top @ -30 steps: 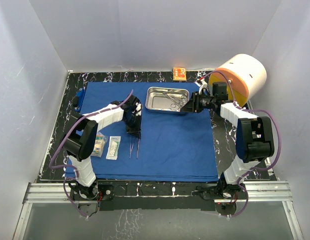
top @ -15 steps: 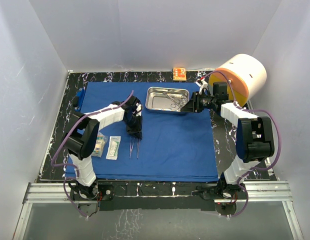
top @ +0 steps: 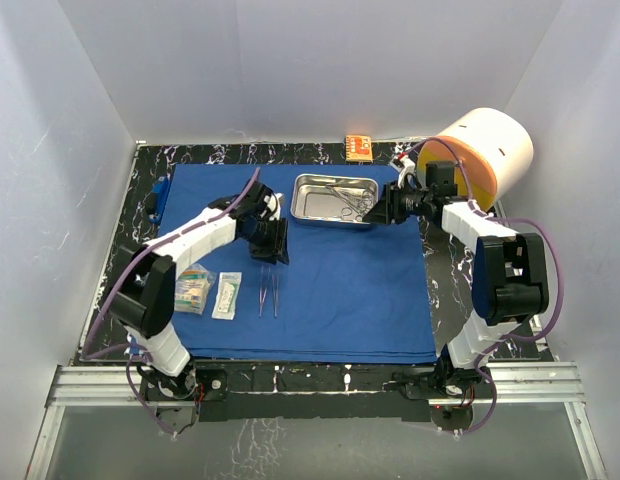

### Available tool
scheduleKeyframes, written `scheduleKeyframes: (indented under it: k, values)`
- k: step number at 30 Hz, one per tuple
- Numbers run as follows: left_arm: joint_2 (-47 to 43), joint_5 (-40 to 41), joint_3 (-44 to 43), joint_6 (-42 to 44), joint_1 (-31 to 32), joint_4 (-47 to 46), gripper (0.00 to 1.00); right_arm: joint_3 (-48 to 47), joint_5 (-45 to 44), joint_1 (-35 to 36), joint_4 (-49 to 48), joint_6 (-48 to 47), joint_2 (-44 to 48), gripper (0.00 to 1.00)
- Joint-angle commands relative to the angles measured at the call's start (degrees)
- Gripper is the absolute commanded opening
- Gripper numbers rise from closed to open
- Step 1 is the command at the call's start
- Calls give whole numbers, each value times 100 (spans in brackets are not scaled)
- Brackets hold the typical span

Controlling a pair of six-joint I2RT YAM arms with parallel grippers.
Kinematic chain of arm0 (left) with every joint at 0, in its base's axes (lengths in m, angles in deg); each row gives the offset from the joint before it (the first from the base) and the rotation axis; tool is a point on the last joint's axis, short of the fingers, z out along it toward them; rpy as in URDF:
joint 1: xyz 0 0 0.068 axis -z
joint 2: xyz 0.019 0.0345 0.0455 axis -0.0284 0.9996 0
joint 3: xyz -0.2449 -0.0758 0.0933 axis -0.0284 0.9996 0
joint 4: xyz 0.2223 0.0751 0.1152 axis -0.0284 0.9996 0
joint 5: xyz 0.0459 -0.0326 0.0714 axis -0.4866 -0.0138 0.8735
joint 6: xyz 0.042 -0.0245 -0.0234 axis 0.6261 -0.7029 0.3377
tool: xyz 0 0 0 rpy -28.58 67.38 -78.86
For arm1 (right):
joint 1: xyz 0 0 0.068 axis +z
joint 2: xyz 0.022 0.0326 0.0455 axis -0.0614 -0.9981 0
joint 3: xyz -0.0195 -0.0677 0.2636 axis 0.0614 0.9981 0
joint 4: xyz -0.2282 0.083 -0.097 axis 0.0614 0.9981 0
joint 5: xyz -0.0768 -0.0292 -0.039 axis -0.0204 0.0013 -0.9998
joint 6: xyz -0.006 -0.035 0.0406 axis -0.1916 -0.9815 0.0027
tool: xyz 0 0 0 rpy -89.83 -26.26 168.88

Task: Open and lay out the surgical kit
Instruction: Pick up the medical item from the container.

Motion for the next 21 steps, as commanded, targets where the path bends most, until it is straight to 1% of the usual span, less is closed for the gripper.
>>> scheduleKeyframes:
  k: [1,5,9,11,16,21]
  values:
    - [-793,-157,-27,339,-30,19,43,-681,-536,62,45,-448,60,39]
    - [-1218,-164,-153,842,-30,-66,52,-1250,-1363,330,85,-624,-216,41]
    - [-1635,2,-272,1284,-59,-178,64,-2052,-2089,682,358,-929,-975,46]
    - [-1829,61,-317,1409,-107,-236,68,-2528,-2321,875,621,-1150,-1365,48]
    - [-2047,2,-422,1588,-275,-319,71,-3551,-2883,1265,1121,-1507,-2285,50]
    - [-2043,-188,-448,1652,-416,-377,71,-4130,-3532,1596,1191,-1569,-2869,50]
